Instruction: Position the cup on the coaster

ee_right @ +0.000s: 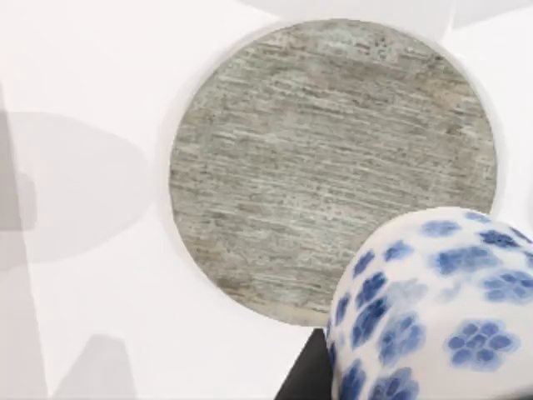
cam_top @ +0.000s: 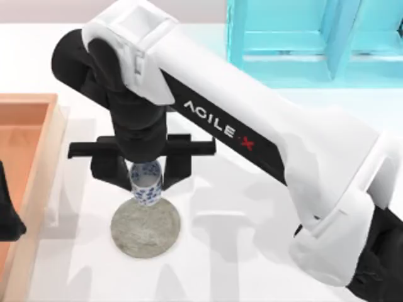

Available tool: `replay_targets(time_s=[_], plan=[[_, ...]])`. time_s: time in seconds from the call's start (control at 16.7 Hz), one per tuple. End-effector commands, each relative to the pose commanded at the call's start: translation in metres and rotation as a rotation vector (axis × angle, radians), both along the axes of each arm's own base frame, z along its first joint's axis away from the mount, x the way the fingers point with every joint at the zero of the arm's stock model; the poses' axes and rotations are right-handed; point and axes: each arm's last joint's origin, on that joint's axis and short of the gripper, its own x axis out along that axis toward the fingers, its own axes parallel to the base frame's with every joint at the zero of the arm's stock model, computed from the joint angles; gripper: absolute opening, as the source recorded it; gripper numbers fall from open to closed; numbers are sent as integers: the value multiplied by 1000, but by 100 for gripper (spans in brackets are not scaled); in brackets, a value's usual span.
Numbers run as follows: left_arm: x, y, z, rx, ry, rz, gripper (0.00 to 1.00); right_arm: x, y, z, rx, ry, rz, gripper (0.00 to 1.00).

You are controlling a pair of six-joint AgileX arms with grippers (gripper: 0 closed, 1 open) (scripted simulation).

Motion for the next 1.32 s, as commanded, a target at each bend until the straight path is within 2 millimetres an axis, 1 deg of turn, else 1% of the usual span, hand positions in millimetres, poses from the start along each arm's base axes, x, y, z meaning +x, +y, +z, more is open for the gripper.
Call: replay_targets(time_s=[0.12,0.36,0.66,0.78,0.96,1.08,1.2,1.32], plan=[[0,0,0,0,0,0,100,1,1,-5,-11,1,-26,0],[0,0,0,0,0,0,100,1,1,-5,-13,1,-29,0],[0,0,0,0,0,0,100,6,1,-9,4,-10,-38,0],[0,0,0,0,0,0,100,8,3,-19,5,-11,-38,0],[0,0,0,0,0,0,100,6,4,-46,-17,5,-32,0],[0,0,0,0,0,0,100,4,4,-60,-21,7,-29,0],[0,0,0,0,0,0,100,3,4,-67,-17,4,-29,0],[0,0,0,0,0,0,100,3,3,-69,-15,2,-30,0]])
